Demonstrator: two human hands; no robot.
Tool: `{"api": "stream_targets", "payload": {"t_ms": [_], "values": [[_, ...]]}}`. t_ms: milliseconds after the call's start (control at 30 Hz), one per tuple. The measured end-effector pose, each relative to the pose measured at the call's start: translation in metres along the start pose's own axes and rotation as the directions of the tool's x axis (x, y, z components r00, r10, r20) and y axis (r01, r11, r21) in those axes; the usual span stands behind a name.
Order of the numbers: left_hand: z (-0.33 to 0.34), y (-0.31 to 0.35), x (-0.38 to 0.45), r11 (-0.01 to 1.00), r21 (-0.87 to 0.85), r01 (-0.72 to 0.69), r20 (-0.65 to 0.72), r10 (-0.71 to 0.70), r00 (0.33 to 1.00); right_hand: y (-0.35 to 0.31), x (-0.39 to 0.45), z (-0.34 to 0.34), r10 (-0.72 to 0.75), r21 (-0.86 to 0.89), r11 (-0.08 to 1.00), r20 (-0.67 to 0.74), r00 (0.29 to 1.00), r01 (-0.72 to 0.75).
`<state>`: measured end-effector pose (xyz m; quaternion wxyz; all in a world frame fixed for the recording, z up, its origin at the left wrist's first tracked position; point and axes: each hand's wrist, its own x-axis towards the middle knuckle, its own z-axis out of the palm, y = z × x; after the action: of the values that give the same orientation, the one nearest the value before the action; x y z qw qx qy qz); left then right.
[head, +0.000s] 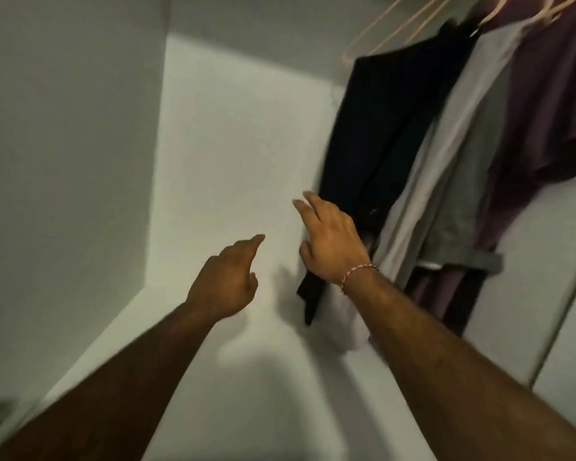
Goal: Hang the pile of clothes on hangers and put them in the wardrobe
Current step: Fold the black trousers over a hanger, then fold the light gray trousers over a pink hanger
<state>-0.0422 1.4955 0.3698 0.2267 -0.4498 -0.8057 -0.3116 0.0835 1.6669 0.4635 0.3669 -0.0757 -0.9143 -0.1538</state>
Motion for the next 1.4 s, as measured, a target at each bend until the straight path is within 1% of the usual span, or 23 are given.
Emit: {"api": "stream_targets", "payload": {"t_ms": [67, 133, 233, 300, 400, 467, 533, 600, 633, 733, 800, 867, 900, 933, 1000, 1100, 1200, 1267, 1400], "values": [[-0.003, -0.02, -0.058, 0.995, 0.027, 0.093, 0.007, -0.093, 0.996, -0.042, -0.037, 0.034, -0.077, 0.099, 0.993, 0.129, 0.989, 0.065], [-0.003, -0.036, -0.124, 0.98, 0.07, 0.189, 0.004, -0.189, 0.982, -0.081, -0.078, 0.064, -0.171, 0.183, 0.974, 0.205, 0.964, 0.134], [-0.009, -0.042, -0.243, 0.908, 0.196, 0.37, 0.007, -0.379, 0.926, -0.16, -0.152, 0.099, -0.389, 0.341, 0.89, 0.225, 0.893, 0.302], [-0.013, -0.035, -0.317, 0.849, 0.222, 0.48, 0.013, -0.494, 0.869, -0.212, -0.203, 0.107, -0.491, 0.43, 0.827, 0.238, 0.838, 0.363], [-0.024, -0.011, -0.434, 0.707, 0.243, 0.665, 0.01, -0.687, 0.727, -0.288, -0.294, 0.101, -0.637, 0.574, 0.699, 0.228, 0.737, 0.426], [-0.033, 0.01, -0.504, 0.623, 0.242, 0.744, 0.015, -0.769, 0.639, -0.33, -0.348, 0.089, -0.709, 0.676, 0.611, 0.238, 0.664, 0.411], [-0.047, 0.032, -0.572, 0.528, 0.272, 0.804, 0.014, -0.838, 0.546, -0.374, -0.397, 0.069, -0.799, 0.736, 0.51, 0.213, 0.563, 0.445], [-0.066, 0.056, -0.639, 0.417, 0.29, 0.861, -0.05, -0.892, 0.449, -0.417, -0.441, 0.045, -0.89, 0.744, 0.393, 0.158, 0.428, 0.54], [-0.075, 0.066, -0.667, 0.364, 0.292, 0.885, -0.077, -0.913, 0.401, -0.434, -0.457, 0.034, -0.915, 0.741, 0.348, 0.134, 0.381, 0.574], [-0.115, 0.11, -0.77, 0.162, 0.274, 0.948, -0.161, -0.964, 0.212, -0.498, -0.516, -0.016, -0.968, 0.766, 0.201, 0.061, 0.242, 0.611], [-0.142, 0.139, -0.83, 0.026, 0.241, 0.97, -0.247, -0.965, 0.088, -0.539, -0.551, -0.045, -0.986, 0.773, 0.115, 0.014, 0.165, 0.624], [-0.172, 0.172, -0.895, -0.137, 0.17, 0.976, -0.337, -0.939, -0.073, -0.589, -0.586, -0.082, -0.998, 0.758, 0.008, -0.031, 0.049, 0.652], [-0.188, 0.19, -0.928, -0.204, 0.135, 0.97, -0.364, -0.92, -0.142, -0.615, -0.605, -0.104, -0.998, 0.746, -0.042, -0.056, -0.001, 0.665], [-0.203, 0.208, -0.96, -0.257, 0.114, 0.96, -0.384, -0.902, -0.196, -0.64, -0.622, -0.125, -0.996, 0.745, -0.086, -0.07, -0.051, 0.662], [-0.233, 0.242, -1.021, -0.351, 0.084, 0.933, -0.431, -0.857, -0.283, -0.687, -0.654, -0.169, -0.986, 0.742, -0.163, -0.099, -0.134, 0.65], [-0.275, 0.296, -1.098, -0.478, 0.011, 0.879, -0.528, -0.749, -0.401, -0.756, -0.706, -0.233, -0.958, 0.744, -0.273, -0.155, -0.24, 0.61], [-0.316, 0.343, -1.151, -0.578, -0.053, 0.814, -0.594, -0.637, -0.491, -0.811, -0.752, -0.299, -0.907, 0.714, -0.405, -0.236, -0.348, 0.571], [-0.339, 0.37, -1.184, -0.627, -0.115, 0.771, -0.626, -0.557, -0.546, -0.843, -0.783, -0.342, -0.863, 0.675, -0.491, -0.287, -0.416, 0.551], [-0.367, 0.398, -1.238, -0.691, -0.229, 0.686, -0.639, -0.426, -0.641, -0.896, -0.83, -0.405, -0.786, 0.591, -0.606, -0.343, -0.514, 0.533]]}}
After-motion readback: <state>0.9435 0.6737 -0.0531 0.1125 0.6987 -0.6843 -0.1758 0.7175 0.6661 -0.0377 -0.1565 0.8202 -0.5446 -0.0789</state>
